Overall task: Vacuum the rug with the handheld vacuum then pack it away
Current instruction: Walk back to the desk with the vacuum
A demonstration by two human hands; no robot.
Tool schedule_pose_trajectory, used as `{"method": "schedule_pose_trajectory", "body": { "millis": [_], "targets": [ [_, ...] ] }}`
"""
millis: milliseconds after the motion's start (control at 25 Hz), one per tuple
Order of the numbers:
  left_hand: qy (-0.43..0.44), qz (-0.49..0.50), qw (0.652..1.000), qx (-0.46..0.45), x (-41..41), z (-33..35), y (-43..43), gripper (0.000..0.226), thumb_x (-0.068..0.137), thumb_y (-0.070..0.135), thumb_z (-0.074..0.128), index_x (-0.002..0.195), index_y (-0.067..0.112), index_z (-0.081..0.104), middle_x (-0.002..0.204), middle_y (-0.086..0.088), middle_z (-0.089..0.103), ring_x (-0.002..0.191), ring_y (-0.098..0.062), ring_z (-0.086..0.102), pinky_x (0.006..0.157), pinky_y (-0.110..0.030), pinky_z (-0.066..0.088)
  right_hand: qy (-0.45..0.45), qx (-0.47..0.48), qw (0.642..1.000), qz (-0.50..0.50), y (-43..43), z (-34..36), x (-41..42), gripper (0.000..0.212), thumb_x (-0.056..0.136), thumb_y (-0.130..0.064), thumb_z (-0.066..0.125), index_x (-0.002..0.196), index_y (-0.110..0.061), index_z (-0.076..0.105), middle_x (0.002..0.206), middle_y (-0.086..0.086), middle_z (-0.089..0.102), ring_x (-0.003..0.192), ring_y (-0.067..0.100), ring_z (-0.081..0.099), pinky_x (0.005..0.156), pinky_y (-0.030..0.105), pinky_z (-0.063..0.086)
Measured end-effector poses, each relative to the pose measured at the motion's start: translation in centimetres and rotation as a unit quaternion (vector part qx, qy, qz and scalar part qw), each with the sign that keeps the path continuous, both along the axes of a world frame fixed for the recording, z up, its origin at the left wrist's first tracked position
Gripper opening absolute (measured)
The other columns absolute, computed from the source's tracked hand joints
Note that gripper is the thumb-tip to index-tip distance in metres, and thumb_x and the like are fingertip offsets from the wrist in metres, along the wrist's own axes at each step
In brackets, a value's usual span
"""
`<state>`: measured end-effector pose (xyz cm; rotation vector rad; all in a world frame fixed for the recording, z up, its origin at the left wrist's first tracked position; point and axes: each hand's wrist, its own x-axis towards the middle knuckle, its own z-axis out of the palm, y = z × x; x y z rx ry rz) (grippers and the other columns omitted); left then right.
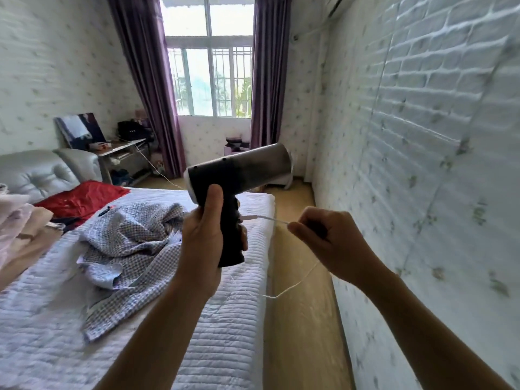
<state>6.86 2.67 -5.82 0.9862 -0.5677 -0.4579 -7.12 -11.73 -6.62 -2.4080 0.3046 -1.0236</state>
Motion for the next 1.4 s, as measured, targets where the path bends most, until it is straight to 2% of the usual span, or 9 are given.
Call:
{"method": "schedule_pose_trajectory", "body": {
  "millis": [120, 240, 440, 640, 840, 960, 1080, 1280, 1400],
  "targets": [
    [-0.015, -0.023, 1.0, -0.005, -0.7, 0.3, -5.3, 0.045, 0.083, 0.05, 0.056, 0.086, 0.006, 0.061, 0.07, -0.007, 0.056, 0.047, -0.02, 0.051, 0.044, -0.028, 0.043, -0.021, 0.009, 1.0, -0.017, -5.1, -0.2, -1.9, 0.051, 0.086, -0.06, 0.049, 0.071, -0.013, 0.062, 0.054, -0.009, 0.052, 0.051, 0.01, 0.052, 0.05, 0.02, 0.041],
    [-0.023, -0.042, 0.999, -0.005, 0.1, -0.3, -10.3, 0.044, 0.083, 0.051, 0.056, 0.087, 0.008, 0.062, 0.069, -0.007, 0.056, 0.048, -0.021, 0.052, 0.045, -0.029, 0.045, -0.026, 0.015, 0.999, -0.026, -9.7, -0.8, -1.8, 0.051, 0.087, -0.052, 0.052, 0.074, -0.005, 0.065, 0.054, -0.006, 0.053, 0.051, 0.005, 0.052, 0.05, 0.012, 0.04],
    [0.012, -0.067, 0.998, -0.018, 4.3, -2.4, -21.0, 0.051, 0.078, 0.057, 0.061, 0.091, 0.008, 0.06, 0.066, -0.005, 0.057, 0.049, -0.02, 0.054, 0.049, -0.028, 0.046, -0.018, 0.024, 0.998, -0.053, -19.7, -1.8, 2.0, 0.035, 0.093, -0.031, 0.061, 0.075, -0.001, 0.066, 0.051, -0.013, 0.047, 0.047, 0.0, 0.051, 0.049, 0.008, 0.037],
    [0.038, -0.067, 0.997, -0.024, 10.5, -2.6, -31.8, 0.048, 0.079, 0.056, 0.058, 0.087, 0.009, 0.062, 0.063, -0.003, 0.058, 0.05, -0.019, 0.054, 0.049, -0.027, 0.045, -0.025, 0.029, 0.997, -0.064, -30.7, -0.5, 8.9, 0.031, 0.094, -0.024, 0.062, 0.07, -0.004, 0.063, 0.046, -0.014, 0.044, 0.048, -0.001, 0.052, 0.049, 0.007, 0.037],
    [0.04, -0.045, 0.998, -0.002, 15.7, -2.2, -40.4, 0.056, 0.076, 0.058, 0.063, 0.095, 0.006, 0.059, 0.065, -0.004, 0.058, 0.05, -0.019, 0.055, 0.047, -0.027, 0.046, -0.041, 0.043, 0.997, -0.043, -40.1, -1.3, 14.9, 0.033, 0.093, -0.031, 0.059, 0.069, -0.009, 0.061, 0.052, -0.015, 0.047, 0.051, 0.0, 0.054, 0.051, 0.008, 0.04],
    [0.026, -0.031, 0.999, 0.024, 18.2, -2.2, -45.3, 0.052, 0.079, 0.054, 0.061, 0.094, 0.005, 0.06, 0.069, -0.007, 0.058, 0.051, -0.02, 0.054, 0.05, -0.028, 0.046, -0.054, 0.075, 0.995, -0.036, -45.6, -2.5, 18.2, 0.033, 0.091, -0.038, 0.056, 0.066, -0.017, 0.058, 0.05, -0.014, 0.05, 0.051, 0.002, 0.054, 0.051, 0.008, 0.041],
    [0.02, -0.001, 0.999, 0.029, 21.5, -1.5, -51.4, 0.05, 0.079, 0.052, 0.06, 0.09, 0.004, 0.061, 0.068, -0.008, 0.058, 0.049, -0.023, 0.053, 0.047, -0.029, 0.045, -0.076, 0.1, 0.992, -0.011, -51.9, -2.8, 22.3, 0.03, 0.088, -0.046, 0.053, 0.065, -0.026, 0.056, 0.056, -0.02, 0.058, 0.054, 0.003, 0.056, 0.052, 0.01, 0.043],
    [0.01, 0.057, 0.998, 0.036, 26.6, 0.0, -61.6, 0.048, 0.078, 0.052, 0.06, 0.088, 0.005, 0.061, 0.063, -0.007, 0.058, 0.048, -0.023, 0.053, 0.048, -0.03, 0.045, -0.087, 0.126, 0.987, 0.045, -63.6, -2.2, 29.4, 0.035, 0.086, -0.049, 0.054, 0.066, -0.021, 0.06, 0.056, -0.014, 0.057, 0.052, 0.006, 0.052, 0.05, 0.014, 0.039],
    [0.005, 0.088, 0.995, 0.049, 29.8, 0.8, -66.8, 0.046, 0.079, 0.052, 0.058, 0.084, 0.007, 0.062, 0.062, -0.005, 0.057, 0.048, -0.022, 0.053, 0.048, -0.03, 0.045, -0.099, 0.152, 0.98, 0.085, -69.7, -0.9, 34.2, 0.031, 0.088, -0.041, 0.056, 0.064, -0.02, 0.058, 0.054, -0.016, 0.055, 0.05, 0.002, 0.049, 0.051, 0.009, 0.036]
  ]
}}
